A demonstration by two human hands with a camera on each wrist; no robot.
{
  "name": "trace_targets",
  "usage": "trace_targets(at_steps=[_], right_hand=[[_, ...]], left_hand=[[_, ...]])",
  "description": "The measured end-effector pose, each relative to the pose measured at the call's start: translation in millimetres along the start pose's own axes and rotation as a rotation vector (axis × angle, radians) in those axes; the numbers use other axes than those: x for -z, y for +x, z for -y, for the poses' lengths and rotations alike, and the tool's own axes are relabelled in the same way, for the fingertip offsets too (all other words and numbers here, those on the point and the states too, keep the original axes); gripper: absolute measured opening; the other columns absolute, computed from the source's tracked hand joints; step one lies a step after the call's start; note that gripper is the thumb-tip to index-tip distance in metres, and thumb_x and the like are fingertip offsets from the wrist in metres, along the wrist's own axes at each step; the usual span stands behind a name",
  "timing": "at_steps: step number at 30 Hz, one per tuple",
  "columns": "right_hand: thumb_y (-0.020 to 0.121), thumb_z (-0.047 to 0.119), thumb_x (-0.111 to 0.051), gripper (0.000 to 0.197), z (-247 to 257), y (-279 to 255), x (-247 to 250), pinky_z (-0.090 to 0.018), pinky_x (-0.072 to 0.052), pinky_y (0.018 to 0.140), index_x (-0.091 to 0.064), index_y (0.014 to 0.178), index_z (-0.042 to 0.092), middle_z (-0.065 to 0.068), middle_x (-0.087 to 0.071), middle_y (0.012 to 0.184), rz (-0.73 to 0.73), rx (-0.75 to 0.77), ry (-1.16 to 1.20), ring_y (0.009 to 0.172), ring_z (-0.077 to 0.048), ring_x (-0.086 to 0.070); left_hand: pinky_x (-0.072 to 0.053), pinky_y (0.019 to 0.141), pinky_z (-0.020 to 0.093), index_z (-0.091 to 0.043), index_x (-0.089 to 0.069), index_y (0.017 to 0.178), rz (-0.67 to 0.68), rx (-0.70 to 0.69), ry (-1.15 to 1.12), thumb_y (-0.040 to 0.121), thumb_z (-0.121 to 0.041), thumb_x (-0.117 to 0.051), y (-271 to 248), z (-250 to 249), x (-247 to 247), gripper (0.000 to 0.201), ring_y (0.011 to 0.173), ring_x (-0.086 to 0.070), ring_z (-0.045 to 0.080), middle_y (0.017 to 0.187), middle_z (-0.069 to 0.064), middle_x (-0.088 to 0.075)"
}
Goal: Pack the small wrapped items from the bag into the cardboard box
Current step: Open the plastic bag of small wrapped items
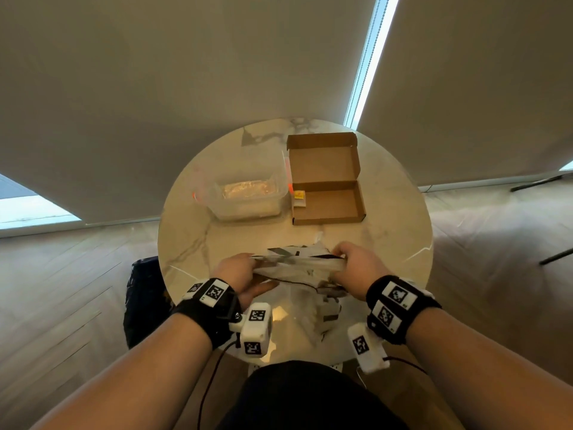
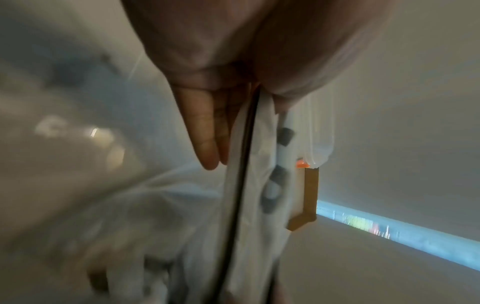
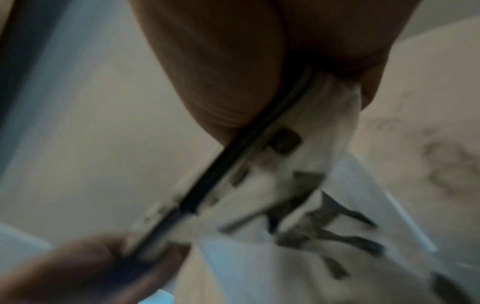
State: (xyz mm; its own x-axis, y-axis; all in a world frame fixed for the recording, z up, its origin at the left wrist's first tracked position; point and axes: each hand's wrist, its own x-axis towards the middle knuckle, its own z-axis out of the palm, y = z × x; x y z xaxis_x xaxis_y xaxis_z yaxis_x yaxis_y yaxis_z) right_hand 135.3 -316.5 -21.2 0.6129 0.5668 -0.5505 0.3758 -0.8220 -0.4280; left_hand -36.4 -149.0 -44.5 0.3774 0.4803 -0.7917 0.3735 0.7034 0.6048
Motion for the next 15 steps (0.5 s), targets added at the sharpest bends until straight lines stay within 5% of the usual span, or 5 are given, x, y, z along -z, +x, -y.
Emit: trace_targets(at_steps=[3,6,8,11,15], right_hand=[[0.090,0.005,-0.062,0.024,-16.8,8.8,-6.0,-0.031,-0.048,0.068,-0.061,0.102,0.026,-0.001,-0.062,0.098,-0.007,-0.069,-0.139,0.083,-0.020,-0.060],[0.090,-0.001,-0.052,0.023,-34.8,19.0,-6.9,-0.033,-0.050,0.061,-0.055,0.093,0.021,-0.008,-0.063,0.097,-0.018,-0.147,-0.050,0.078,-0.023,-0.060],[0.094,-0.002,-0.049,0.023,-42.5,24.0,-5.1,-0.037,-0.060,0.062,-0.056,0.098,0.020,-0.013,-0.061,0.104,-0.029,-0.245,0.294,0.085,-0.029,-0.065],[0.097,-0.010,-0.053,0.033,-43.9,25.2,1.8,-0.048,-0.065,0.064,-0.055,0.115,0.017,-0.023,-0.056,0.123,0.117,-0.424,1.015,0.105,-0.041,-0.066],[0.097,-0.016,-0.049,0.045,-40.4,22.1,10.1,-0.052,-0.065,0.065,-0.052,0.130,0.013,-0.027,-0.053,0.133,0.404,-0.334,1.309,0.115,-0.046,-0.061]], left_hand=[[-0.066,0.074,0.048,0.011,-0.065,0.125,0.088,0.085,-0.264,0.103,0.004,-0.045,-6.0,4.6,-14.5,0.030,0.099,-0.075,0.040,0.117,0.031,-0.073],[-0.061,0.091,0.057,0.010,-0.063,0.129,0.140,0.153,-0.335,0.099,-0.003,-0.048,-8.9,10.7,-18.2,0.036,0.111,-0.071,0.045,0.126,0.032,-0.069],[-0.063,0.082,0.059,0.000,-0.065,0.121,0.203,0.151,-0.320,0.090,-0.002,-0.057,-9.9,13.0,-14.2,0.032,0.104,-0.073,0.046,0.119,0.027,-0.072],[-0.061,0.056,0.042,-0.014,-0.062,0.109,0.084,0.052,-0.059,0.083,0.015,-0.060,0.8,20.7,-5.2,0.039,0.075,-0.067,0.032,0.100,0.020,-0.063],[-0.044,0.056,0.029,-0.018,-0.064,0.096,-0.183,-0.060,0.252,0.060,0.005,-0.063,12.3,29.2,-4.1,0.042,0.068,-0.054,0.026,0.086,0.017,-0.058]])
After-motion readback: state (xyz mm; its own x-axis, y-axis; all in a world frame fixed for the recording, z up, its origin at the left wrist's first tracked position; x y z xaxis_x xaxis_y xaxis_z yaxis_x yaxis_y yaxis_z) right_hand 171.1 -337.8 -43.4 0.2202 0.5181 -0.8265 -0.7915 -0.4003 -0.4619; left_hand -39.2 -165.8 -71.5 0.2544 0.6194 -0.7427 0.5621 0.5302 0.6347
